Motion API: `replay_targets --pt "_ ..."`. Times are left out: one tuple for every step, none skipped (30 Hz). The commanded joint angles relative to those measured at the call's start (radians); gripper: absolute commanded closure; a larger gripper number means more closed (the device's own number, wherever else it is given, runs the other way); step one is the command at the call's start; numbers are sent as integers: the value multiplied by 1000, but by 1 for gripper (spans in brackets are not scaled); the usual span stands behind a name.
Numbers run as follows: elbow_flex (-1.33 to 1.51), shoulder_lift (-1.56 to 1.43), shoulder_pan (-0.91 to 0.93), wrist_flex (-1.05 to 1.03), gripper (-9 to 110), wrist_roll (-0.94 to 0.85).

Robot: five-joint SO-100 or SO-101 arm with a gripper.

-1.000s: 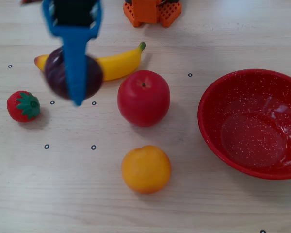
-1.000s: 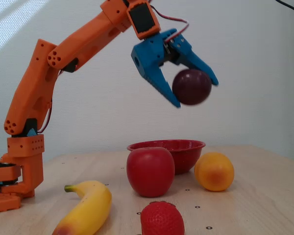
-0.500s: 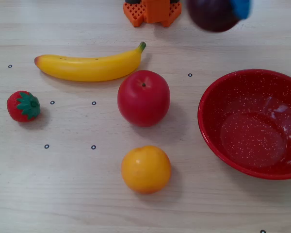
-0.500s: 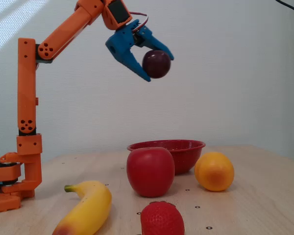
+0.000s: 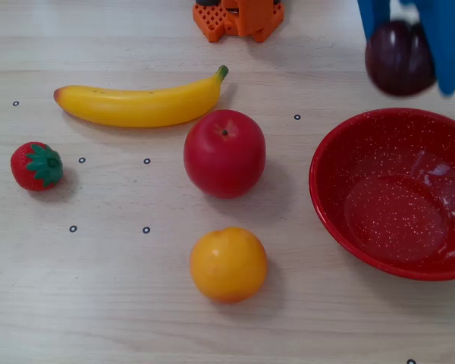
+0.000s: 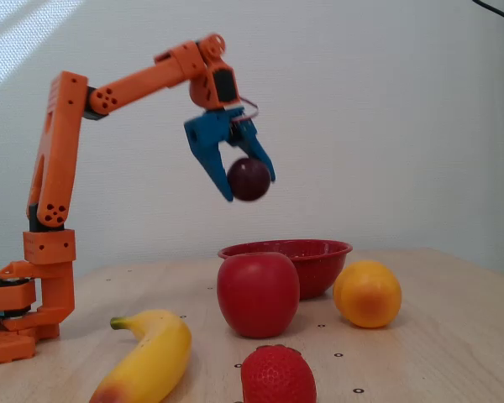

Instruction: Put the plum in the red bowl.

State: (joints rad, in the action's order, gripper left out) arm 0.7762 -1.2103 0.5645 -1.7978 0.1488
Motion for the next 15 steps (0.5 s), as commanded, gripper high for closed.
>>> replay_targets --pt "-37 -12 32 -117 100 -32" --pt "-37 11 35 -106 99 -34" --pt "-35 35 35 -100 90 -38" --pt "-35 57 35 -94 82 -40" --pt "-35 74 37 -84 81 -40" --pt "-35 89 38 -75 81 -37" --pt "-35 103 38 -66 78 -35" --pt "-35 115 37 -57 76 -35" --pt "-35 127 35 -48 74 -32" --pt "-35 138 34 -38 69 -32" --pt "-34 147 32 -31 63 -34" --pt "-34 156 32 -21 59 -32" --pt "-35 164 32 -6 55 -31" --pt "-38 170 31 8 52 -31" --pt "-38 175 29 21 49 -29"
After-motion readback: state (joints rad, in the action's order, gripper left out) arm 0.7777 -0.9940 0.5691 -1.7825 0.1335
